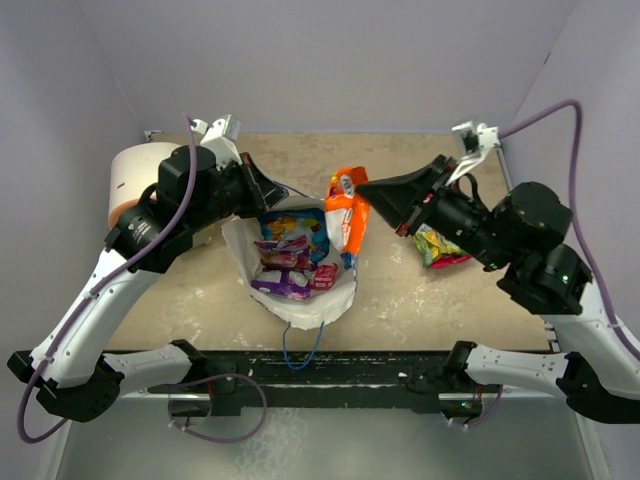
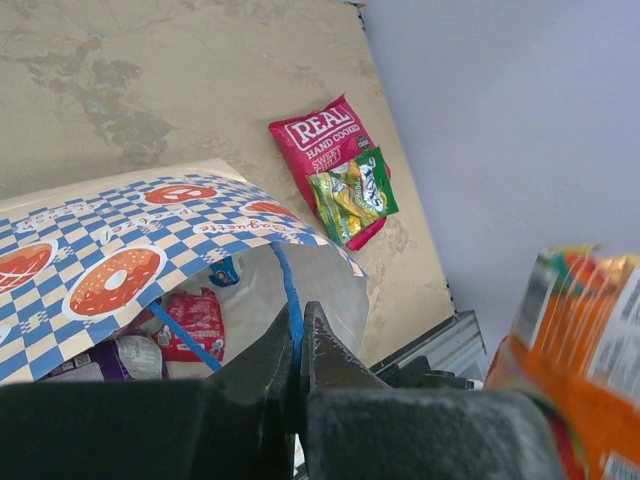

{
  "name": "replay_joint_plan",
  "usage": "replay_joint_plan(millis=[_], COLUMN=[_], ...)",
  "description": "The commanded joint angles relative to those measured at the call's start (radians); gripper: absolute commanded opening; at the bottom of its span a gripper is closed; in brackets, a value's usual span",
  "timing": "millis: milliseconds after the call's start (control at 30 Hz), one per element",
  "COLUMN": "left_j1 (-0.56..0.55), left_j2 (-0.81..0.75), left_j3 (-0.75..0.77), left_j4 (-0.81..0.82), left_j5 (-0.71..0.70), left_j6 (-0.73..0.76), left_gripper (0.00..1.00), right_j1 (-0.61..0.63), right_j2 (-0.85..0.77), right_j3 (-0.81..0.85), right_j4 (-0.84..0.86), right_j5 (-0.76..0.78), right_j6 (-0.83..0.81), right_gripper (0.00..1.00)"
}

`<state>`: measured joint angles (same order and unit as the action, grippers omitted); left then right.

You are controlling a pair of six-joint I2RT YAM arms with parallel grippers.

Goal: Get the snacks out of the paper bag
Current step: Place the snack at the center of the board.

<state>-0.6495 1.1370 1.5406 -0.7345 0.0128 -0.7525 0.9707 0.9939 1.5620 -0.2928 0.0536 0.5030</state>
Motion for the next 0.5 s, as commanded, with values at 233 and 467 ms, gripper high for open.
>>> replay_joint_plan(millis=[233, 467], left_j1=[-0.002, -0.002], left_j2=[0.012, 0.036], left_j3=[0.046, 0.083], left_j4=[0.037, 0.038], left_j5=[-0.022, -0.039], left_j6=[0.003, 0.08], left_gripper=[0.0, 0.0], right_j1=[-0.05, -0.354], right_j2=[0.108, 0.175], right_j3=[0.151, -0.006], right_j4=[-0.4, -0.405], right_j5=[0.822, 0.689], right_j6=[-0.022, -0.031], right_gripper=[0.0, 0.0])
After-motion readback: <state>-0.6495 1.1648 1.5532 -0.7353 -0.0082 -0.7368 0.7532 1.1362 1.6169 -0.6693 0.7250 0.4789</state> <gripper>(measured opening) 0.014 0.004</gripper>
